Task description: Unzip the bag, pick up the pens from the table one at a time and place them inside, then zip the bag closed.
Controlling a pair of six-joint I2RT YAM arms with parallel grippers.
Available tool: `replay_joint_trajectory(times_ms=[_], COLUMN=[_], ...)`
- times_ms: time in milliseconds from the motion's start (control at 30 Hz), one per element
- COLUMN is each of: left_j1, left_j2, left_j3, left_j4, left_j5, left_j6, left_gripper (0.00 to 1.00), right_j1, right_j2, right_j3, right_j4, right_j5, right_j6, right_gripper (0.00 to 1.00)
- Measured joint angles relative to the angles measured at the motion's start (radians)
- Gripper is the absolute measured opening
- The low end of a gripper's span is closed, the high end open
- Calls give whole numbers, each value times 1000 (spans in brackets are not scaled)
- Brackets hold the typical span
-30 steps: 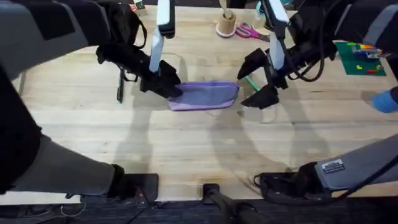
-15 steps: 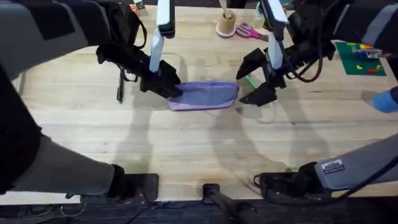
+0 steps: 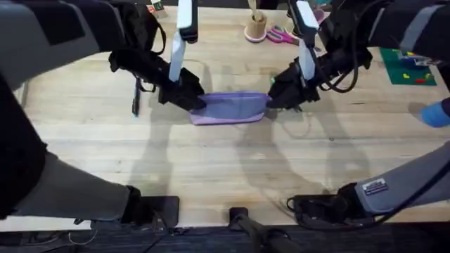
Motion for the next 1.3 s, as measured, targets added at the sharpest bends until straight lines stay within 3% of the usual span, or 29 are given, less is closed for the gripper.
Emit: replay_joint_trajectory(times_ms=[100,1033,1233,1300], left_j1=[0,1,1,1], left_j2=[0,0,0,0], left_j3=[0,0,0,0], left_j4=[0,7,7,7], left_j5=[0,3,3,3], left_j6=[0,0,0,0], left_gripper=[42,42,42,41], right_j1=[0,9,59,118], right_j2=[0,-83,-84,-84], right_j3=[0,105,107,111], right_j4=[-2,-122,-118,-93], right_j5=[2,6,-1,-6], right_j6=[0,8,8,8], right_gripper=[34,30,30,30])
